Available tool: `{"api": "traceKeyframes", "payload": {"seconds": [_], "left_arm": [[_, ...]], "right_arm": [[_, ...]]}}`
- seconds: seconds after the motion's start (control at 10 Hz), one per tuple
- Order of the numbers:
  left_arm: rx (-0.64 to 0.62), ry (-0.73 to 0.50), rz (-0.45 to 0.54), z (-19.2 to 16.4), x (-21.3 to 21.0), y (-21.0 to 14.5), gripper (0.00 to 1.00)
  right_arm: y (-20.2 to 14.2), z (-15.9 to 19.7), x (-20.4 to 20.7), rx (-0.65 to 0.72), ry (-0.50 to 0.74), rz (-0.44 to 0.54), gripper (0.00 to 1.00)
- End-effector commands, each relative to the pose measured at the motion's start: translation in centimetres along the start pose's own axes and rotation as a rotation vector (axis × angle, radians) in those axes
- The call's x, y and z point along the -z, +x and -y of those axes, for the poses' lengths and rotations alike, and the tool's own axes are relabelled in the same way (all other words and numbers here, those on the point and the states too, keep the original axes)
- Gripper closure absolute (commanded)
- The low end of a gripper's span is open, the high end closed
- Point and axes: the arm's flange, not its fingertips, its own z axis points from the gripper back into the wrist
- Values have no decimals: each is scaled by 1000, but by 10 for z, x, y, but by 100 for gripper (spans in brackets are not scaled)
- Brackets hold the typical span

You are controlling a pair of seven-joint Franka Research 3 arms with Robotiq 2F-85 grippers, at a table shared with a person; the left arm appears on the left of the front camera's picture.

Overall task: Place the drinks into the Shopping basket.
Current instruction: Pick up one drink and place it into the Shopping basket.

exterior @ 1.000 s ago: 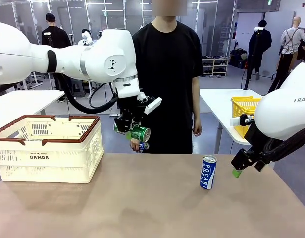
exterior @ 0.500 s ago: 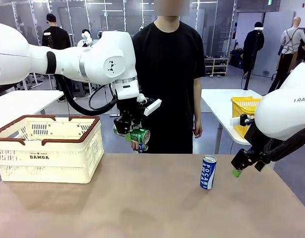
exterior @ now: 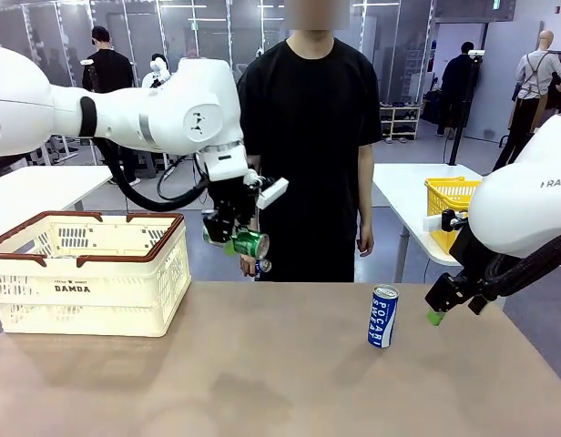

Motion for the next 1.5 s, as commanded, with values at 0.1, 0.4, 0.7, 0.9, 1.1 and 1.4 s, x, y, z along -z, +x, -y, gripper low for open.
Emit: {"api": "traceKeyframes", "payload": {"seconds": [0.1,0.4,0.7,0.9,1.1,1.4], "left_arm": [[-120,60,-22,17,-47,-57,42],[-315,72,-53,42,-59,-140,42],[-451,133,-40,74,-65,-207,42],[-518,114,-27,83,-57,-237,42],[-538,119,-1,89,-38,-255,42],[-519,123,1,96,-10,-269,42]], "right_arm": [[0,2,-1,-14,6,-3,0],[0,2,-1,-14,6,-3,0],[0,2,-1,-14,6,-3,0],[0,2,-1,-14,6,-3,0],[0,2,-1,-14,6,-3,0],[0,2,-1,-14,6,-3,0]]}}
